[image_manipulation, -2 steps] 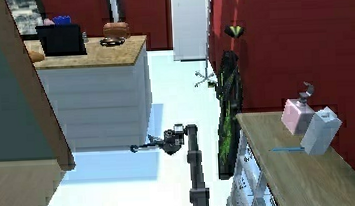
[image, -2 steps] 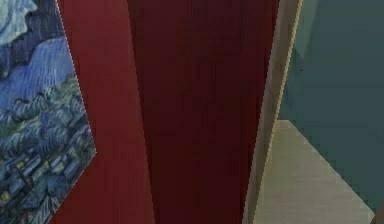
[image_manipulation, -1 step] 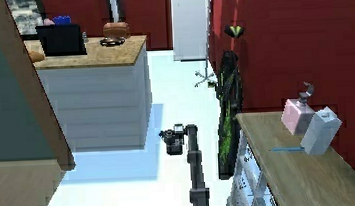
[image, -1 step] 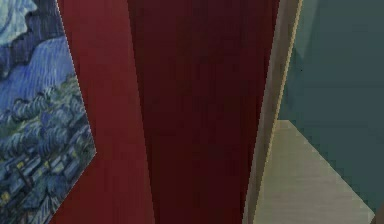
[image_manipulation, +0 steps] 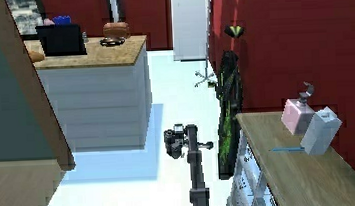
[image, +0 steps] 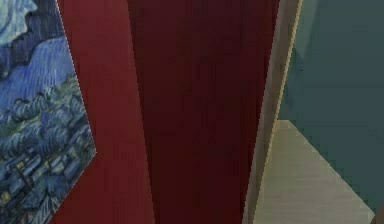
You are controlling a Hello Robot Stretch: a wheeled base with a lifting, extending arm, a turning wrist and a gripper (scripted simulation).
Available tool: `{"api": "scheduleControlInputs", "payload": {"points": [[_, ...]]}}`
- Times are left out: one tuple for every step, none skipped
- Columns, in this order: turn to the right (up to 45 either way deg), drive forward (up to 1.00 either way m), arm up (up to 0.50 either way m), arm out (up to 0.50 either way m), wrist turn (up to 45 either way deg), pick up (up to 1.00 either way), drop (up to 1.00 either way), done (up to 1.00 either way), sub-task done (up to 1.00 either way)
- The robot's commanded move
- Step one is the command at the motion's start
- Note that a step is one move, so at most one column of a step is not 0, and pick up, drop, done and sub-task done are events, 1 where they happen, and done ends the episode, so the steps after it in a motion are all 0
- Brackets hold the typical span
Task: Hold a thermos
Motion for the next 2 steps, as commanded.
{"api": "scheduleControlInputs", "payload": {"points": [[0.0,0.0,0.0,0.0,15.0,0.0,0.0,0.0,0.0],[0.0,0.0,0.0,0.0,-18.0,0.0,0.0,0.0,0.0]]}}
